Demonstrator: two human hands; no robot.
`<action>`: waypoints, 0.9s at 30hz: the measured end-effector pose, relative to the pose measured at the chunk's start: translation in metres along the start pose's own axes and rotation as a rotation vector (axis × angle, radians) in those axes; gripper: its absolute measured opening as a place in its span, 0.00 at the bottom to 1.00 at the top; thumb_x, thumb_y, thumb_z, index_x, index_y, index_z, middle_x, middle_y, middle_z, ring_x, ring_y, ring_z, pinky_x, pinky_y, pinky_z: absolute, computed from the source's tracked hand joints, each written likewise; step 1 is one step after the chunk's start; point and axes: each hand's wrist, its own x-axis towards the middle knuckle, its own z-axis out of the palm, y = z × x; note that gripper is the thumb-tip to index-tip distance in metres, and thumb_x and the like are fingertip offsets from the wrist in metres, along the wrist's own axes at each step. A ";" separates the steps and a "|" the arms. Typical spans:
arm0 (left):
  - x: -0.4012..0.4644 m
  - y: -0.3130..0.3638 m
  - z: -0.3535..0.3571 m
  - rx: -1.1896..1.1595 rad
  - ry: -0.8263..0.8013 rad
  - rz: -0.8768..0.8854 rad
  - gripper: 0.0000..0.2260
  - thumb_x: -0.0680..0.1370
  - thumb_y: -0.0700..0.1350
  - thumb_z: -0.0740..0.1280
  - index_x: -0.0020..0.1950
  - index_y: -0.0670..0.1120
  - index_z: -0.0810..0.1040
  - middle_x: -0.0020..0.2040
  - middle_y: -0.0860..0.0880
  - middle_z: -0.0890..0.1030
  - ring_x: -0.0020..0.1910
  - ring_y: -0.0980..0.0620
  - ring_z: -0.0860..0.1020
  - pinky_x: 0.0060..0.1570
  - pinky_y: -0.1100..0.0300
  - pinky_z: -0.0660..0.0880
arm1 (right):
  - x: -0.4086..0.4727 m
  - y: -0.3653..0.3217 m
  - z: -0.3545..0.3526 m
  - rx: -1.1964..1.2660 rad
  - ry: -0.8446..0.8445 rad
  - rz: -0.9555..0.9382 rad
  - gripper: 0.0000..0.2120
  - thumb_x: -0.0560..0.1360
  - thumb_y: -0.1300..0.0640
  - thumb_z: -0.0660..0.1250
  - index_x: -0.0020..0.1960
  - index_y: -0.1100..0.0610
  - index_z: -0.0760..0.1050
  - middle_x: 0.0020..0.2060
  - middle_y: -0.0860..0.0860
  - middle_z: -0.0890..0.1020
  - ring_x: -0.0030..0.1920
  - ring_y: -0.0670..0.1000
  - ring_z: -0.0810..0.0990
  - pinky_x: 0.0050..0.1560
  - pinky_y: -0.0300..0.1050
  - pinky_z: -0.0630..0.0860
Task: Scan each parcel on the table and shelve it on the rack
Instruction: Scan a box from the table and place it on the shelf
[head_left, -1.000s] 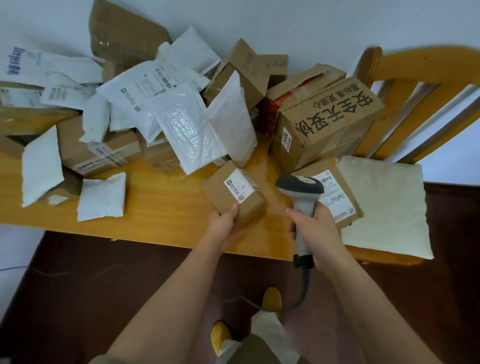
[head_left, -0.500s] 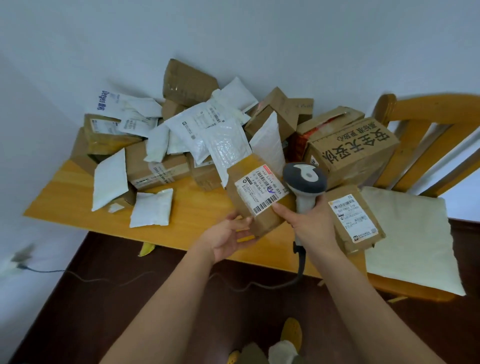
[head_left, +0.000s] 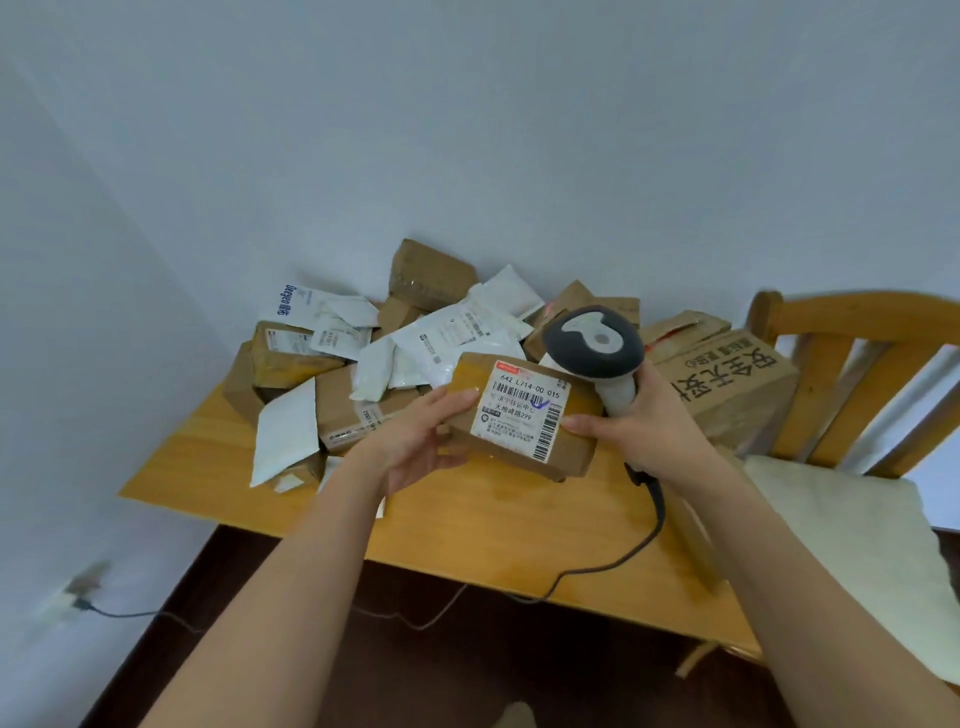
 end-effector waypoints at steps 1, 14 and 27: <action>-0.001 0.001 -0.002 0.009 0.005 0.010 0.25 0.61 0.59 0.75 0.56 0.53 0.79 0.55 0.49 0.84 0.54 0.47 0.79 0.59 0.48 0.73 | 0.000 -0.003 0.002 -0.019 0.006 -0.010 0.40 0.64 0.54 0.82 0.71 0.50 0.67 0.63 0.42 0.76 0.63 0.44 0.74 0.62 0.43 0.71; 0.007 -0.033 -0.035 -0.363 0.612 0.177 0.26 0.77 0.47 0.68 0.74 0.47 0.66 0.56 0.44 0.83 0.47 0.50 0.80 0.49 0.52 0.79 | -0.034 -0.050 0.029 0.451 -0.310 0.247 0.13 0.80 0.50 0.65 0.59 0.58 0.74 0.37 0.53 0.77 0.35 0.48 0.76 0.40 0.44 0.75; -0.009 -0.026 -0.050 -0.418 0.742 0.171 0.23 0.79 0.46 0.67 0.73 0.48 0.67 0.50 0.49 0.81 0.49 0.53 0.78 0.59 0.47 0.76 | -0.065 -0.107 0.023 0.367 -0.386 0.152 0.10 0.79 0.52 0.66 0.53 0.59 0.75 0.34 0.53 0.77 0.32 0.47 0.75 0.34 0.41 0.75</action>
